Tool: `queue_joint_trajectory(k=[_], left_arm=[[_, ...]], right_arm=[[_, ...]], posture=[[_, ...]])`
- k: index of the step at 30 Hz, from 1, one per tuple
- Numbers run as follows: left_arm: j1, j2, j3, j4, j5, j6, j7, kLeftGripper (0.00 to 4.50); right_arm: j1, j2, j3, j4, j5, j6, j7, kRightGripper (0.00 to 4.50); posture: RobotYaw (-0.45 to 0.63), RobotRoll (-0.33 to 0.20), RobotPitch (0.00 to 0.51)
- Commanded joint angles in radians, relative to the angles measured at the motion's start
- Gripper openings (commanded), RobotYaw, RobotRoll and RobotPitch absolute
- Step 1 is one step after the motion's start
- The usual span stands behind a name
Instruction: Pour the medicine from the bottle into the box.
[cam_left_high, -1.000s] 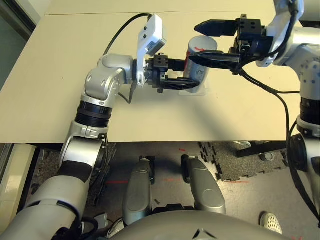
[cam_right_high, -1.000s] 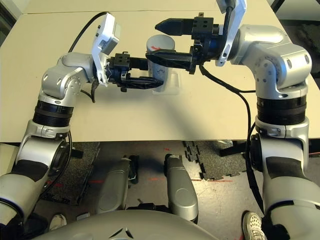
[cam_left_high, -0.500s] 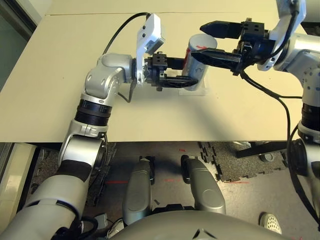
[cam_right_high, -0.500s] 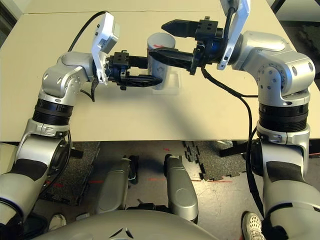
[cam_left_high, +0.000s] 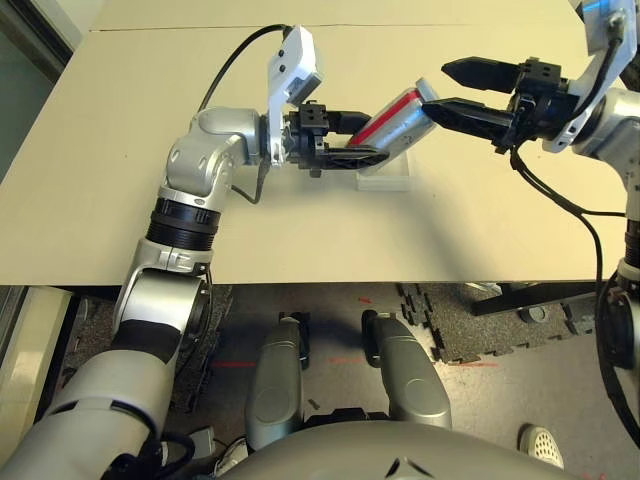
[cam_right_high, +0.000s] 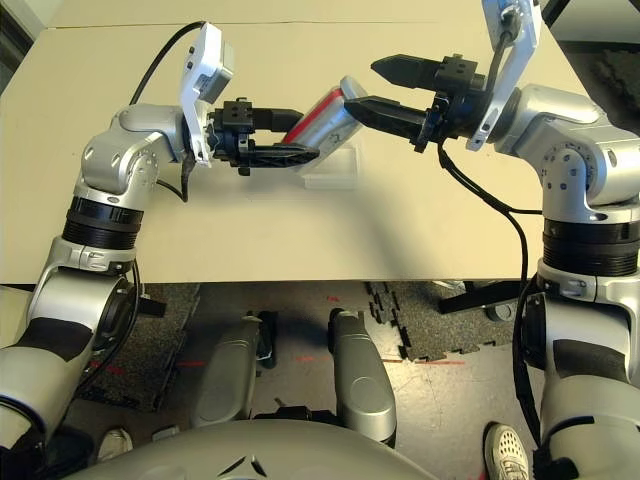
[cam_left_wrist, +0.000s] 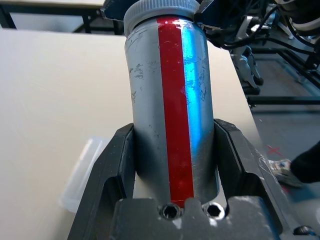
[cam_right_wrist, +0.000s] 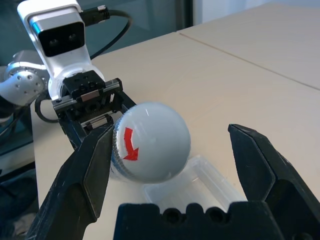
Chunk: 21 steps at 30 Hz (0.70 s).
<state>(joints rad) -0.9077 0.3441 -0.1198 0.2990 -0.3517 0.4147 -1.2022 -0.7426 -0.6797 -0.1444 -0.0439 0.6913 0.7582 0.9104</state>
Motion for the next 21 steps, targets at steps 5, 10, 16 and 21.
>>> queue_joint_trajectory(k=[5,10,16,21], left_arm=[[-0.025,-0.009,0.015,0.053,0.001,-0.077,0.002,2.50],[-0.029,-0.018,0.021,0.070,0.001,-0.099,0.016,2.50],[-0.033,-0.022,0.024,0.072,0.000,-0.102,0.021,2.50],[-0.036,-0.023,0.026,0.066,-0.003,-0.097,0.022,2.50]], right_arm=[[-0.009,0.015,-0.029,-0.057,0.056,0.059,-0.046,4.50],[-0.029,0.046,-0.036,-0.072,0.094,0.094,-0.083,4.50],[-0.030,0.078,-0.029,-0.091,0.122,0.126,-0.118,4.50],[-0.029,0.090,-0.028,-0.098,0.140,0.153,-0.144,4.13]], posture=[[-0.10,0.000,0.193],[-0.10,0.000,0.192],[-0.09,0.000,0.192],[-0.09,0.000,0.193]])
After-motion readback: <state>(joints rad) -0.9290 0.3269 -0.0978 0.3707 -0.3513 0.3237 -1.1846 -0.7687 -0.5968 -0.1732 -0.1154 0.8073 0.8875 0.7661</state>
